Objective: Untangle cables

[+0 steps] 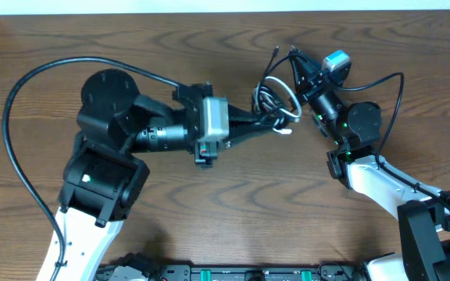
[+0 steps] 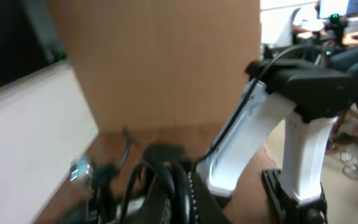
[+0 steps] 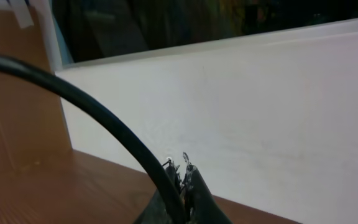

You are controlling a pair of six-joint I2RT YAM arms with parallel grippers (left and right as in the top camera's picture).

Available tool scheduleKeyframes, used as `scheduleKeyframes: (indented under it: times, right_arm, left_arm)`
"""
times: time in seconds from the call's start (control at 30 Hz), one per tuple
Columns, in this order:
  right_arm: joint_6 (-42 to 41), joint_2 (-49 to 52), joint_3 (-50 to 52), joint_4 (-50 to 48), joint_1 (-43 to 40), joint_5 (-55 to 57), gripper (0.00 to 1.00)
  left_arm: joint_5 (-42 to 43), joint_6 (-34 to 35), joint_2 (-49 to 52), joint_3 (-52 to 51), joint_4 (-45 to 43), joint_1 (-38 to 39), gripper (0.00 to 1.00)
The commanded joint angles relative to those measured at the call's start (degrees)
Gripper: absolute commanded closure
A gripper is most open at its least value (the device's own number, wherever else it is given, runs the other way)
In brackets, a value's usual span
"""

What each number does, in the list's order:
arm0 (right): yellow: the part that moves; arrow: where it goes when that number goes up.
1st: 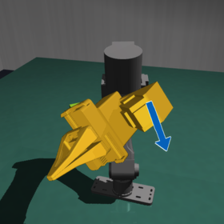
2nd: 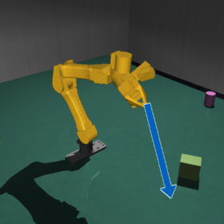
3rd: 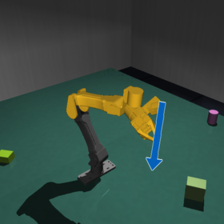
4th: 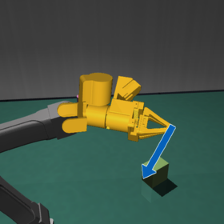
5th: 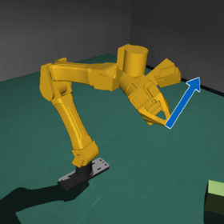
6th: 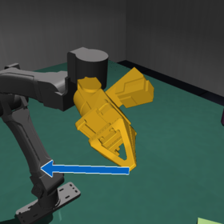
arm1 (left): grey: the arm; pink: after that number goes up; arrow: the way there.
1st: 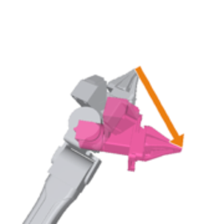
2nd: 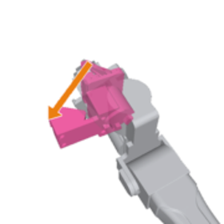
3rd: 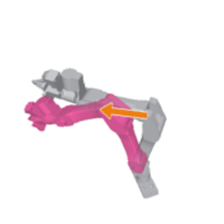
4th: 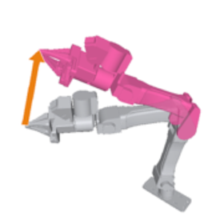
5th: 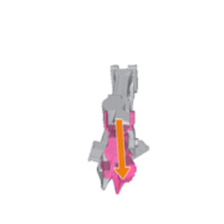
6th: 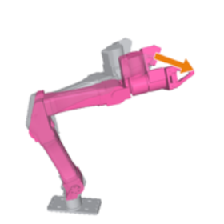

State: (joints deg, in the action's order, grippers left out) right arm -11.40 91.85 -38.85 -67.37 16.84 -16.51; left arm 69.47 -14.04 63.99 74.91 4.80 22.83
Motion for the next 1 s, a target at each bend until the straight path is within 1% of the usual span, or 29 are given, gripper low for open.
scheduleKeyframes:
  times: [0.0,0.07,0.13,0.23,0.4,0.43,0.47,0.53,0.57,0.67,0.77,0.8,0.87,0.97]
  right_arm:
    - [2.3,-0.7,-0.5,1.9,-0.3,-1.0,0.99]
    - [2.3,-0.7,-0.5,2.7,-0.3,-2.3,0.99]
    - [2.3,-0.7,-0.5,2.9,-0.2,-4.8,0.99]
    - [2.3,-0.7,-0.5,2.9,0.9,-8.0,0.99]
    - [2.3,-0.7,-0.5,4.5,4.0,-12.4,0.99]
    - [2.3,-0.7,-0.5,6.1,5.1,-14.2,0.99]
    - [2.3,-0.7,-0.5,6.7,5.5,-14.8,0.99]
    - [2.4,-0.7,-0.5,9.8,6.8,-17.7,0.99]
    - [2.6,-0.7,-0.5,11.5,7.4,-19.7,0.99]
    - [2.5,-0.7,-0.5,13.6,8.0,-24.0,0.99]
    - [2.5,-0.7,-0.5,14.0,8.1,-29.5,0.99]
    - [2.5,-0.7,-0.5,14.0,8.1,-30.6,0.99]
    - [2.5,-0.7,-0.5,14.1,8.1,-30.8,0.99]
    - [2.5,-0.7,-0.5,14.0,8.0,-30.8,0.99]
  left_arm:
    - [4.7,7.5,-0.4,0.9,-10.2,1.6,0.92]
    - [6.6,12.2,-0.3,0.9,-18.4,2.2,0.92]
    - [6.6,16.4,-0.3,0.9,-25.1,2.6,0.93]
    - [5.9,19.9,-0.3,0.9,-31.1,2.6,0.93]
    - [-1.5,19.9,0.2,0.9,-31.3,2.5,0.92]
    - [-5.1,19.9,0.4,0.9,-31.3,2.1,0.93]
    - [-6.7,19.9,0.5,0.9,-31.2,1.9,0.93]
    - [-13.7,19.7,0.9,0.9,-31.3,0.5,0.93]
    - [-18.6,19.6,1.1,0.9,-31.3,-0.8,0.93]
    - [-25.3,18.5,1.3,0.9,-31.3,-2.9,0.93]
    - [-31.2,15.2,1.4,0.9,-31.1,-5.8,0.93]
    - [-33.2,12.6,1.6,0.9,-30.4,-7.2,0.92]
    - [-36.4,10.0,1.8,0.9,-28.9,-9.3,0.92]
    - [-45.6,7.2,1.9,0.9,-24.4,-13.0,0.92]
